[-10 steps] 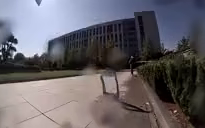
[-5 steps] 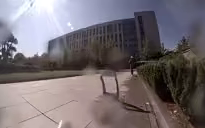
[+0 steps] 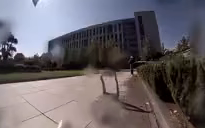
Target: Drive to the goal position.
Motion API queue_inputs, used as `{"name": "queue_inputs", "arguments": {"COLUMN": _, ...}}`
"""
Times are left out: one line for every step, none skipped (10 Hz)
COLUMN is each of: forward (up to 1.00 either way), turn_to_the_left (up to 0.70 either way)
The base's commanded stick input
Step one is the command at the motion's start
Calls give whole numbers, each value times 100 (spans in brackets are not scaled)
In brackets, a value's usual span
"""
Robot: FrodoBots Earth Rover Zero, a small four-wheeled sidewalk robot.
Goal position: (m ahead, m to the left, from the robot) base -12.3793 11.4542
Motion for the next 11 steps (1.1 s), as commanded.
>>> {"name": "queue_inputs", "arguments": {"forward": 5, "turn_to_the_left": 0}}
{"name": "queue_inputs", "arguments": {"forward": 5, "turn_to_the_left": 0}}
{"name": "queue_inputs", "arguments": {"forward": 5, "turn_to_the_left": 0}}
{"name": "queue_inputs", "arguments": {"forward": 5, "turn_to_the_left": 0}}
{"name": "queue_inputs", "arguments": {"forward": 5, "turn_to_the_left": 0}}
{"name": "queue_inputs", "arguments": {"forward": 5, "turn_to_the_left": 0}}
{"name": "queue_inputs", "arguments": {"forward": 5, "turn_to_the_left": 0}}
{"name": "queue_inputs", "arguments": {"forward": 6, "turn_to_the_left": 0}}
{"name": "queue_inputs", "arguments": {"forward": 5, "turn_to_the_left": 0}}
{"name": "queue_inputs", "arguments": {"forward": 5, "turn_to_the_left": 0}}
{"name": "queue_inputs", "arguments": {"forward": 5, "turn_to_the_left": 0}}
